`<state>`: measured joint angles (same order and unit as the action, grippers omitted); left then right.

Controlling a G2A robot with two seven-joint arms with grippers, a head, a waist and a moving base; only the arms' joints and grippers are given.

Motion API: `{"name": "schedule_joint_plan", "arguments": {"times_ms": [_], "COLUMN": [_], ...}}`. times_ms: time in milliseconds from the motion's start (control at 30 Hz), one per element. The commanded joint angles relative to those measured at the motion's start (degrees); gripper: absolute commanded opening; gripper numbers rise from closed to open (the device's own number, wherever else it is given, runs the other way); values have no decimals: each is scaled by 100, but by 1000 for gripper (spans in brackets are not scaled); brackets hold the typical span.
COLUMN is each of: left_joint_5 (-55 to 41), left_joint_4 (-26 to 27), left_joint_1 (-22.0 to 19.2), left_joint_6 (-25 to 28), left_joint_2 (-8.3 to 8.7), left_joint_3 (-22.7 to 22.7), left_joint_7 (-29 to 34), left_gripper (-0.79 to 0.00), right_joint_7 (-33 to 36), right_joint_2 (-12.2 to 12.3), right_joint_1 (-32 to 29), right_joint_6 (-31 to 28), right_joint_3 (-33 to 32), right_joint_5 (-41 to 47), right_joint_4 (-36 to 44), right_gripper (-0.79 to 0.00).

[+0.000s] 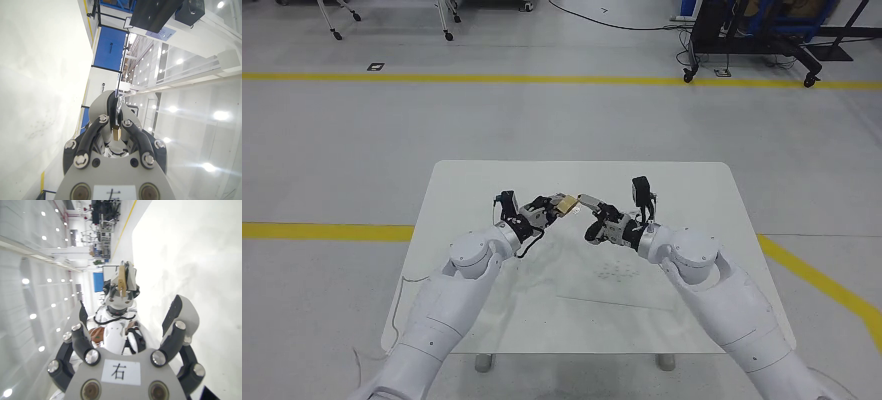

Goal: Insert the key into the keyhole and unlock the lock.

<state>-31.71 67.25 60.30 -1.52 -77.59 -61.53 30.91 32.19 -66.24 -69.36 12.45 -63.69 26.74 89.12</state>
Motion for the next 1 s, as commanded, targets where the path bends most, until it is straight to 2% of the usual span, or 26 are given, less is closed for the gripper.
{"name": "schedule_joint_plan", "arguments": {"times_ms": [0,100,133,267,867,967], "left_joint_5": [55,44,63,80,127,132], "left_joint_4": [30,76,91,137,143,121], "left_joint_1": [-6,4,9,59,111,99], "left_joint_6": [125,240,257,326,434,453], "left_joint_2": [-1,-4,-4,-8,-12,-17], "left_joint_3": [-11,-35,-35,-44,-139,-140], "left_joint_7": [14,48,50,31,92,106], "left_gripper": [-785,-785,-785,-785,-785,-785], "right_joint_7": [135,270,317,647,1057,1105], "right_joint_2": [-13,-41,-53,-99,-252,-283], "right_joint_1": [-24,-14,-16,27,406,471], "right_joint_6": [-123,-209,-256,-335,-307,-304], "right_joint_3": [-28,-19,-12,-7,217,239], "right_joint_5": [422,705,823,1369,1955,2102], "right_joint_4": [-127,-289,-338,-600,-1277,-1451], "right_gripper": [-422,-462,-514,-548,-582,-686]}}
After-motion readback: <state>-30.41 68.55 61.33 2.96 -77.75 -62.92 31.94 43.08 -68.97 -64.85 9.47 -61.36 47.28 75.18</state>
